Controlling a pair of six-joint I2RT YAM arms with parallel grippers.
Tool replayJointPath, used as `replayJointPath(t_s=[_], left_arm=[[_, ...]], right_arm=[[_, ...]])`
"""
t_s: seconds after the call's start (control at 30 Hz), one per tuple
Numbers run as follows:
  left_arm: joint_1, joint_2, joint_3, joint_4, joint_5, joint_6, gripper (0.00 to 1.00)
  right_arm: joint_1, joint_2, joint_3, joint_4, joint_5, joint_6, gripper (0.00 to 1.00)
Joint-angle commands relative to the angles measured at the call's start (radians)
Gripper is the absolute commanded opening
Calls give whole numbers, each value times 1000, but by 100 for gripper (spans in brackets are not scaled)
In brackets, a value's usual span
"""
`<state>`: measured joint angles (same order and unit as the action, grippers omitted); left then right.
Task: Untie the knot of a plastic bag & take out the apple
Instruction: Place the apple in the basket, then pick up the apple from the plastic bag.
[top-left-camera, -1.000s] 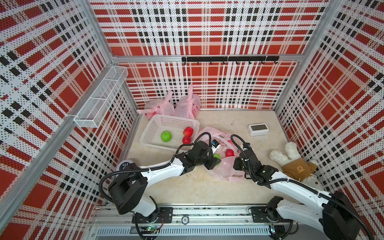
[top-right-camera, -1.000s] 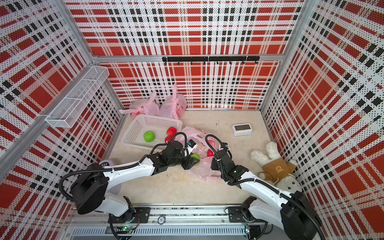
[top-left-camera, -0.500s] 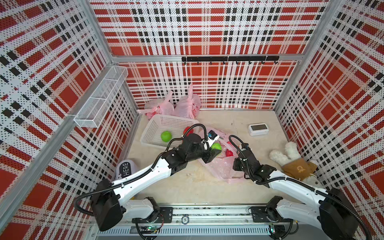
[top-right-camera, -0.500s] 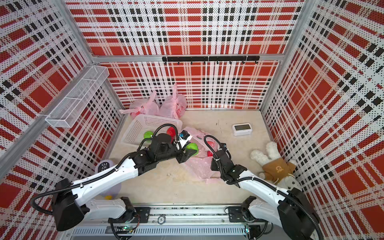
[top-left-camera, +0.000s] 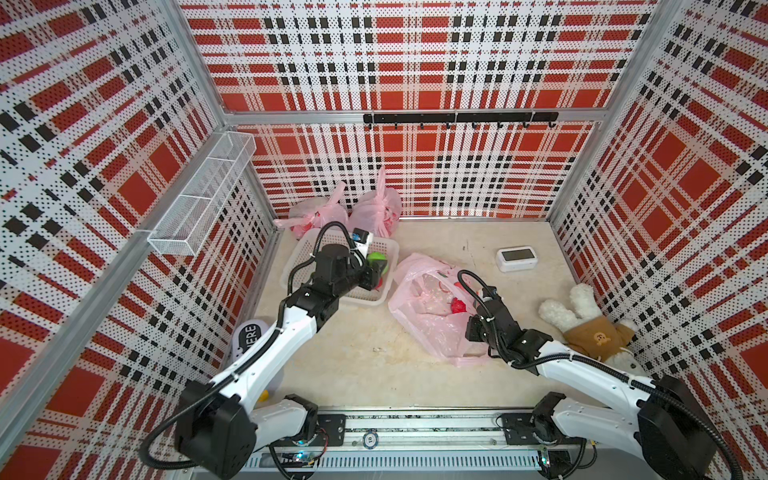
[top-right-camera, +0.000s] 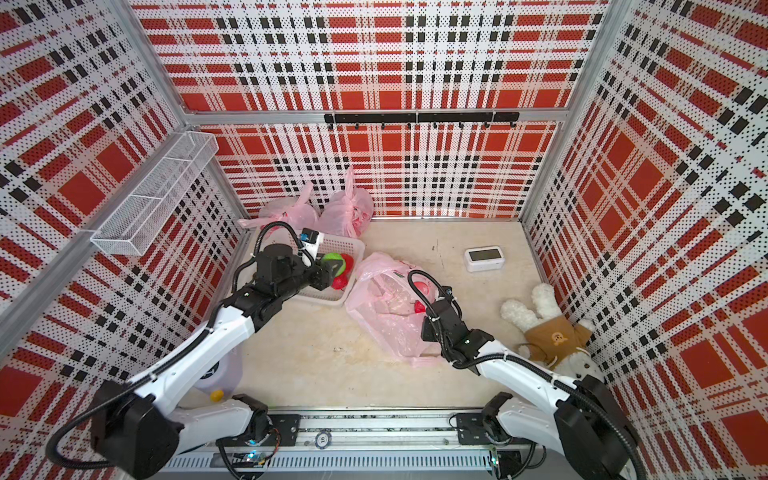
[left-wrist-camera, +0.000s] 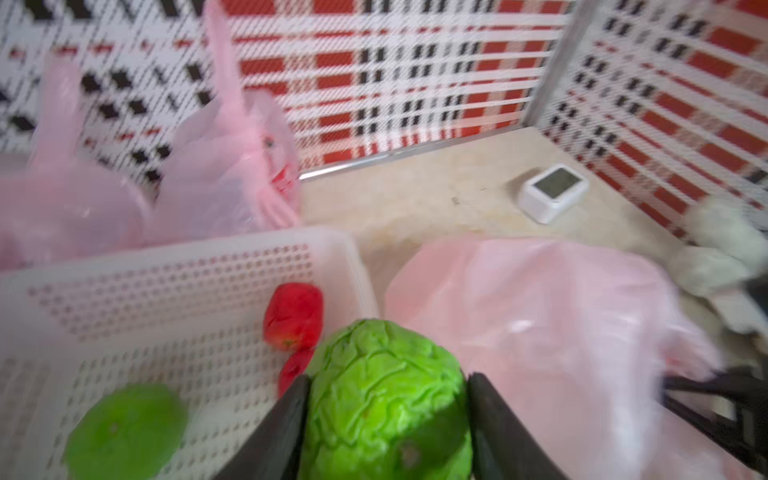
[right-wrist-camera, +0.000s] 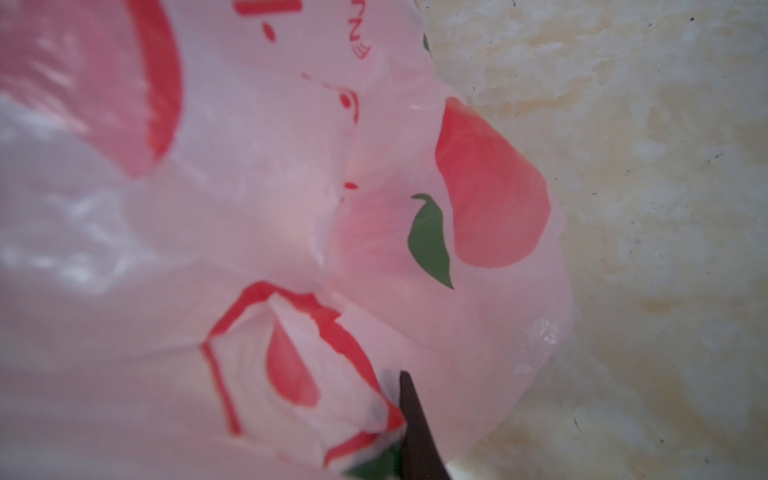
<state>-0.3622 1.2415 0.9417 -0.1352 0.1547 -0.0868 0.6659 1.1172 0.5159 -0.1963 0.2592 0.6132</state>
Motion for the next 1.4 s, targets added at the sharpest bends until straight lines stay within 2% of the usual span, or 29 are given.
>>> replayJointPath(t_s=[0.0, 0.2, 0.33, 0.43, 0.6, 0.8, 0.93, 1.03, 1.13, 1.2, 1.3, 1.37], left_arm=[[91, 82, -10, 13, 20, -143, 54], [167, 227, 47, -42, 0, -192, 59], [186, 265, 82, -85, -16, -193, 64], [186, 257, 94, -115, -35, -191, 69], [184, 216, 100, -144, -55, -173, 73], [165, 100, 89, -137, -82, -145, 73], [68, 3, 80, -130, -158, -47, 72], [-56, -59, 69, -119, -221, 46, 72], [-208, -105, 37, -59, -281, 132, 70], [-345, -113, 3, 1, -327, 190, 70], [-541, -71, -76, 139, -405, 238, 70], [-639, -11, -128, 248, -447, 227, 70]], right_arm=[[-2, -11, 17, 9, -9, -3, 0], [-3, -66, -23, 15, 1, 20, 0], [-2, -79, -25, 9, -2, 27, 0], [-2, -79, -16, -15, 2, 24, 0], [-3, -74, -20, 3, -3, 24, 0], [-2, -51, -2, -6, -18, 18, 0], [-3, -52, -14, 4, -15, 26, 0], [-3, -56, -21, 19, -17, 38, 0], [-14, -56, -46, 59, -36, 56, 0], [-27, -59, -59, 77, -53, 74, 0], [-40, -52, -94, 142, -70, 92, 0], [-72, -33, -100, 156, -126, 110, 0]])
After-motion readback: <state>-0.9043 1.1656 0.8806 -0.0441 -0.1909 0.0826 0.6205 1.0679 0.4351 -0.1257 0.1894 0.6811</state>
